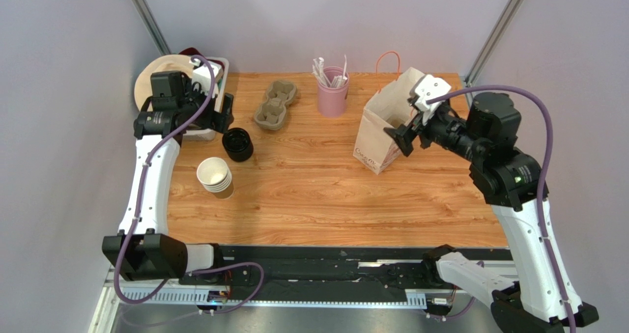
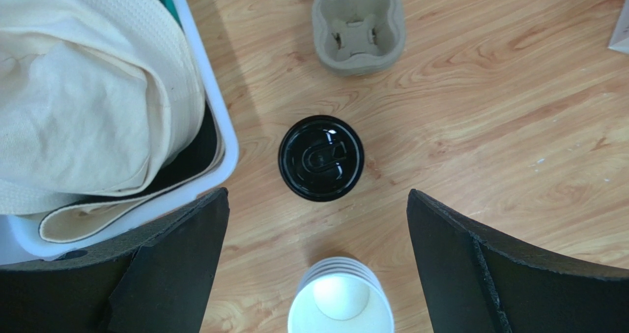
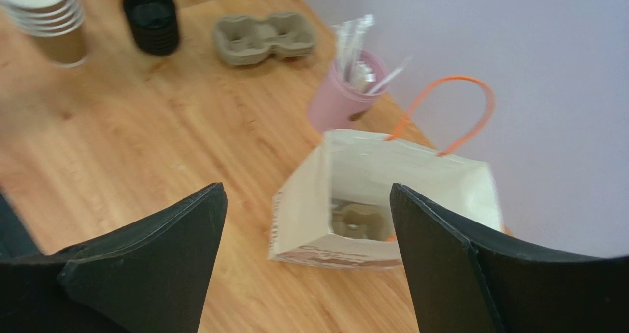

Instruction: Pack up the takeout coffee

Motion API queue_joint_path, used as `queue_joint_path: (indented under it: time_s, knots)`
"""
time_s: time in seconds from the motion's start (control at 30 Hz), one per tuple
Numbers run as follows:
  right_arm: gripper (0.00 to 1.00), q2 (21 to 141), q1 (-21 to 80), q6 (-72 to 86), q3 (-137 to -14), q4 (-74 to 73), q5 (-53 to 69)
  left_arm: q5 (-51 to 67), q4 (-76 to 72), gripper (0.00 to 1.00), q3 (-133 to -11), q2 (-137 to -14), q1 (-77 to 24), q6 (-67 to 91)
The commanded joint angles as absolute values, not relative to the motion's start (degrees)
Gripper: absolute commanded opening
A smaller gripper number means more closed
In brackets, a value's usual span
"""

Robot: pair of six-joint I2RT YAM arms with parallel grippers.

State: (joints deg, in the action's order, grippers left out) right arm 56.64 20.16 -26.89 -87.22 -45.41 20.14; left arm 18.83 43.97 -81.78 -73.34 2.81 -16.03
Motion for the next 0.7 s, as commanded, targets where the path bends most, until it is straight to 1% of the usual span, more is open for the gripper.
queue_joint_path:
  time_s: [0.0, 0.03, 0.13, 0.2, 0.27, 0.3, 0.37, 0.43, 0.57, 0.67]
  knots:
    - [0.88, 57.48, 24.08, -29.35, -84.64, -50.88, 28.47, 24.15, 45.78, 0.95, -84.81, -74.53, 7.45, -21.79]
    - [0.88, 57.57, 24.69, -30.75, -83.86, -51.58, 28.65, 28.35, 48.05, 0.93, -84.55, -74.1, 7.99, -23.36]
    - [0.89, 57.22, 27.06, -33.13, -82.01, -54.14, 29.88, 32.5, 52.54, 0.92, -82.02, -70.67, 8.44, -30.74]
    - [0.89, 57.22, 29.52, -34.98, -80.52, -54.93, 29.27, 33.05, 54.05, 0.92, -80.08, -68.04, 8.44, -34.88]
    - [0.89, 57.65, 32.06, -35.77, -77.36, -53.54, 26.29, 32.87, 55.46, 0.9, -76.74, -66.37, 8.44, -37.77]
    - [0.89, 57.83, 32.78, -35.77, -76.13, -52.66, 24.97, 32.61, 55.72, 0.86, -75.51, -64.88, 8.44, -38.58]
    - [0.89, 58.88, 34.01, -36.03, -72.97, -50.46, 21.8, 31.47, 55.9, 0.84, -71.56, -62.94, 8.44, -40.94]
    - [0.89, 59.67, 34.36, -36.04, -71.64, -49.4, 20.83, 30.16, 55.9, 0.81, -67.86, -61.79, 8.44, -42.27]
    - [0.88, 60.64, 34.45, -35.95, -68.3, -47.82, 20.66, 27.25, 55.9, 0.8, -63.55, -59.42, 8.52, -44.91]
    - [0.88, 60.73, 34.45, -36.03, -66.98, -46.67, 19.69, 25.93, 57.04, 0.75, -61.35, -58.63, 8.44, -46.67]
